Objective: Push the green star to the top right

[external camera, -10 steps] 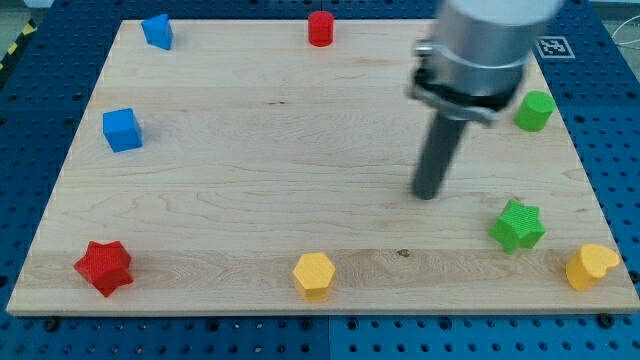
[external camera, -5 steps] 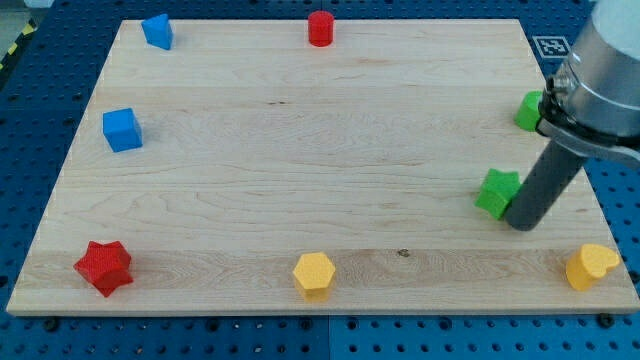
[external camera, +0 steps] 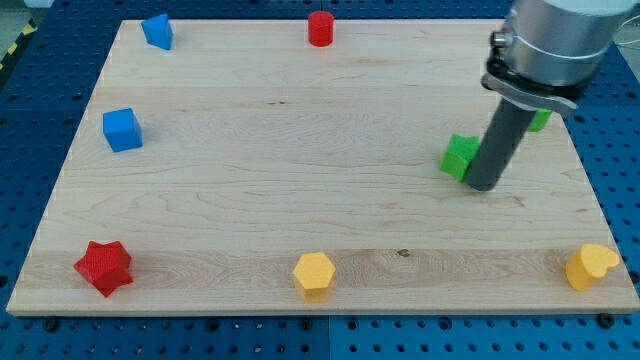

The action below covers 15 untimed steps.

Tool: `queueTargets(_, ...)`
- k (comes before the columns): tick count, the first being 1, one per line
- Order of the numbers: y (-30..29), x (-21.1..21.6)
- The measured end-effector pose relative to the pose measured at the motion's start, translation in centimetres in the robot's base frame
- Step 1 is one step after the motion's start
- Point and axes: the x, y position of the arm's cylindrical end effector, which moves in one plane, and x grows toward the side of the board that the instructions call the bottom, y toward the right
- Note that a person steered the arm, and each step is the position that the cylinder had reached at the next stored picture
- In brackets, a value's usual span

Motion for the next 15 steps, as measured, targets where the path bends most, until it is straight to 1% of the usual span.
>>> queueTargets(1, -2.8, -1.4)
queueTargets(2, -3.4, -4.1)
queueTargets(5, -3.7, -14.2)
queueTargets(6, -2.2, -16.6)
queueTargets(8, -1.5, -21.4)
queueTargets(10, -1.3, -24.9)
queueTargets(11, 0.3, -25.8)
queueTargets(13, 6.0, -26.5)
queueTargets(15, 7.5, -27.8)
